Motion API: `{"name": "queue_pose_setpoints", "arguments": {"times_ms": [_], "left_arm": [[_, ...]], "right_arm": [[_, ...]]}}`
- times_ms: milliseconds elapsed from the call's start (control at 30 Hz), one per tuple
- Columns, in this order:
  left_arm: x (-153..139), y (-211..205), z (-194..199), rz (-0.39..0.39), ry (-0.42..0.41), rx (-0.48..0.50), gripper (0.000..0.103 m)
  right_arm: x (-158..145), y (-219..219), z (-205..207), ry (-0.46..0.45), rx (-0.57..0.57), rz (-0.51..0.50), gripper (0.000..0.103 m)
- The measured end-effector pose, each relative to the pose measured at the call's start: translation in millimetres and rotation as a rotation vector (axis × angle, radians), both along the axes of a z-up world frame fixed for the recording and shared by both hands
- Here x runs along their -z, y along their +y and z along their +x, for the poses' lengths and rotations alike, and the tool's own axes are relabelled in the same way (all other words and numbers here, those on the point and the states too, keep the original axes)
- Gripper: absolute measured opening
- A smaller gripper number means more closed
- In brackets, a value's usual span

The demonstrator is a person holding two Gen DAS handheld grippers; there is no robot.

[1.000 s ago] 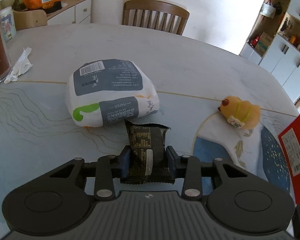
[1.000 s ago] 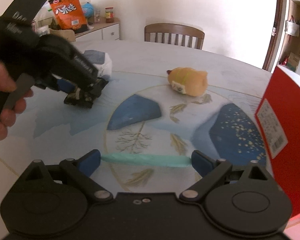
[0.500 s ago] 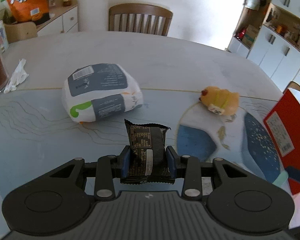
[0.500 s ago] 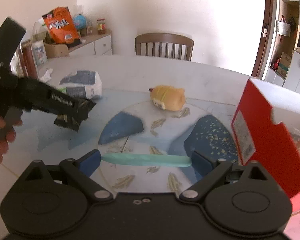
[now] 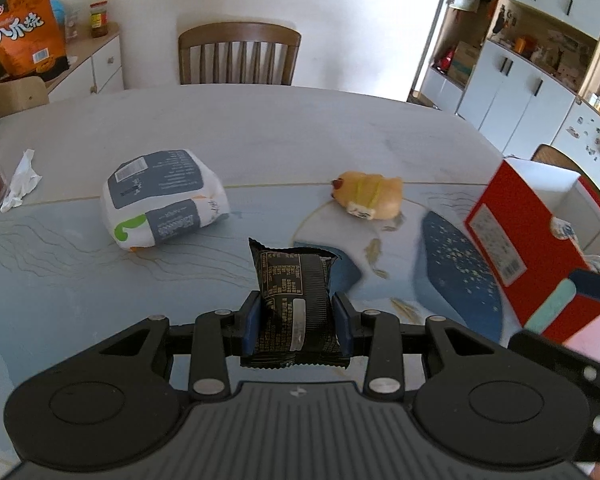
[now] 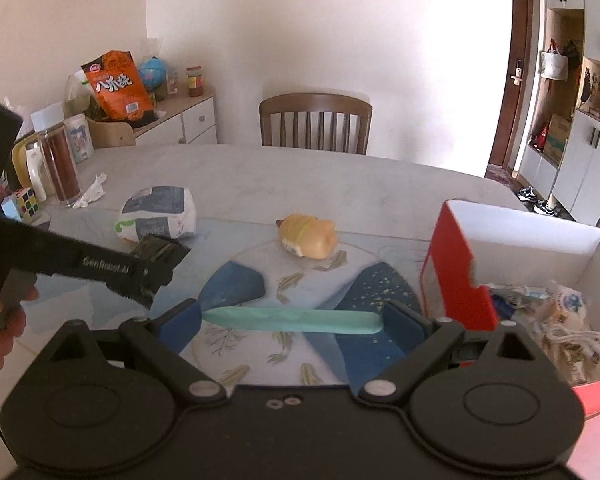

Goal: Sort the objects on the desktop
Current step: 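Carry the snack bar and teal stick with both tools over the red box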

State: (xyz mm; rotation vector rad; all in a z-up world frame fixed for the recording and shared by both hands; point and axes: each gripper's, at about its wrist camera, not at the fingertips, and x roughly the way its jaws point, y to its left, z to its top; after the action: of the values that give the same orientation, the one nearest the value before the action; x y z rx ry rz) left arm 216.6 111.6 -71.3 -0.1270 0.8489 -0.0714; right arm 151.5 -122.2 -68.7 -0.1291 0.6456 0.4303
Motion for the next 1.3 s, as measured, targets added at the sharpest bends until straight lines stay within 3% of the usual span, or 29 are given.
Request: {"name": "queue_pose_setpoints", "arguments": {"times_ms": [633,1300], "left_arm": [[-41.0,-59.2,-26.2,-0.012,-0.031,0.092,0.036],[-58.0,-148.3,-15.5,-0.021,-0.063,0.185,0.036]], "right_arm": [[-43.6,-57.4,-10.2,-0.053,0.032,0.020,0.098],[-54.9,-135.5,10.4,-0.074,0.040,0.027,0.097]]}}
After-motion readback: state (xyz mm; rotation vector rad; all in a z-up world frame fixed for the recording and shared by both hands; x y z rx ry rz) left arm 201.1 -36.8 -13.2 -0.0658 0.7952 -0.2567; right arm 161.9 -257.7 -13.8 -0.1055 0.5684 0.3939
